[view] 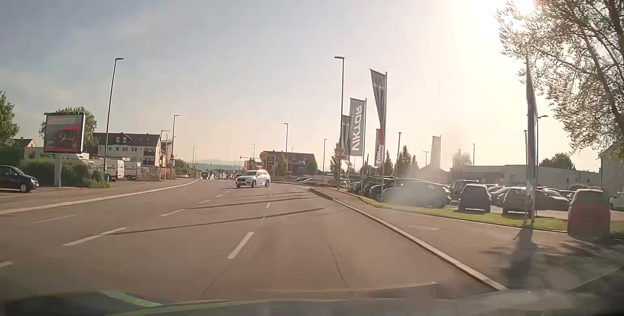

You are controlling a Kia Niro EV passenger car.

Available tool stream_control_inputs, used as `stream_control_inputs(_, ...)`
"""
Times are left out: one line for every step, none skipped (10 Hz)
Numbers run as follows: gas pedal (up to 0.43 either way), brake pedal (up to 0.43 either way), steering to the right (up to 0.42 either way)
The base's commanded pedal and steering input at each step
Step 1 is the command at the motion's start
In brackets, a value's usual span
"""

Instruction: Follow the waypoints while adhering to traffic rules and regulations

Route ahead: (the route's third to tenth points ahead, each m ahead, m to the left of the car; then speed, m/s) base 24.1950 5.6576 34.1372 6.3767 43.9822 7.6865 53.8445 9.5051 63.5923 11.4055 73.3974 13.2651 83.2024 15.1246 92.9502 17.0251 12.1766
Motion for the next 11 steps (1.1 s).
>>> stream_control_inputs(0.0,0.122,-0.014)
stream_control_inputs(0.0,0.091,-0.014)
stream_control_inputs(0.0,0.055,-0.013)
stream_control_inputs(0.0,0.024,-0.013)
stream_control_inputs(0.0,0.006,-0.012)
stream_control_inputs(0.0,0.0,-0.012)
stream_control_inputs(0.0,0.0,-0.012)
stream_control_inputs(0.0,0.0,-0.012)
stream_control_inputs(0.0,0.0,-0.012)
stream_control_inputs(0.0,0.0,-0.012)
stream_control_inputs(0.0,0.0,-0.012)
